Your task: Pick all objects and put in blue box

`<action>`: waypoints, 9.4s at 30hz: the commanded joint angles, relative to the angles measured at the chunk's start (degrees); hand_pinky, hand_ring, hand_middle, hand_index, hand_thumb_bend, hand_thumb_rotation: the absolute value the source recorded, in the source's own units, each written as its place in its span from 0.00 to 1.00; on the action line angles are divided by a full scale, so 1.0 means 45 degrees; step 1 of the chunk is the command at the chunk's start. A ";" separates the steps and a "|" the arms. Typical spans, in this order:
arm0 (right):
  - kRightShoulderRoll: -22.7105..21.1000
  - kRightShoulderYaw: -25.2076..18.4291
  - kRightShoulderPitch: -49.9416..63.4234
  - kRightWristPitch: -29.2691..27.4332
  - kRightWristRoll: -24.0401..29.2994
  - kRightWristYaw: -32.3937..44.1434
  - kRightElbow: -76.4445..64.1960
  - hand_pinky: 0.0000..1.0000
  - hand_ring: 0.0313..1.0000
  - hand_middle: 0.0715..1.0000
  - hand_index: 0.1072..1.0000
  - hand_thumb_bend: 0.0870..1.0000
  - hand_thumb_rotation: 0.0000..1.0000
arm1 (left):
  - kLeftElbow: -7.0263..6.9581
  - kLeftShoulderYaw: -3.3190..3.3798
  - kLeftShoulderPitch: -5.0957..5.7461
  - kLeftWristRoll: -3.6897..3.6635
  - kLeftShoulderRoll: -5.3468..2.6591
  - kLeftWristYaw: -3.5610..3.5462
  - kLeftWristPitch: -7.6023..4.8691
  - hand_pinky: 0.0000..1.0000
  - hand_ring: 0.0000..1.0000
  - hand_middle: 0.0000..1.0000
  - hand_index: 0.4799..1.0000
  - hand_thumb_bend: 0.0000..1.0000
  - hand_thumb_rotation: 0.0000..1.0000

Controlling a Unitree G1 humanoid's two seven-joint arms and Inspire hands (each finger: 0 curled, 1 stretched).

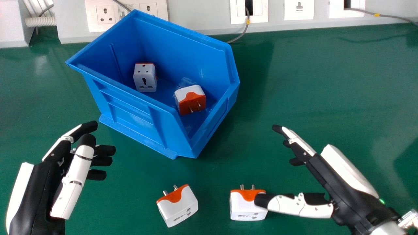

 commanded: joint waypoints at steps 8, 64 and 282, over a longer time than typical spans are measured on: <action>-0.0462 0.0521 -0.0253 -0.0004 -0.1064 0.0443 -0.0087 0.82 0.93 0.98 0.95 0.74 0.51 | -0.0298 0.0218 -0.0089 -0.0249 0.0025 -0.0081 -0.0346 0.59 0.65 0.66 0.66 0.44 0.85; -0.0578 0.3497 -0.3448 0.1557 -0.6439 0.1646 0.1279 0.77 0.87 0.88 0.83 0.53 0.51 | -0.1000 0.0522 -0.1120 -0.0507 0.0359 -0.0148 0.1627 0.58 0.65 0.65 0.62 0.46 0.84; 0.2734 0.2776 -0.9835 0.1544 -0.5111 -0.2526 0.3754 0.31 0.41 0.49 0.49 0.44 0.00 | -0.1374 0.0567 -0.1059 -0.0214 0.0098 -0.0036 0.2019 0.57 0.64 0.66 0.62 0.46 0.82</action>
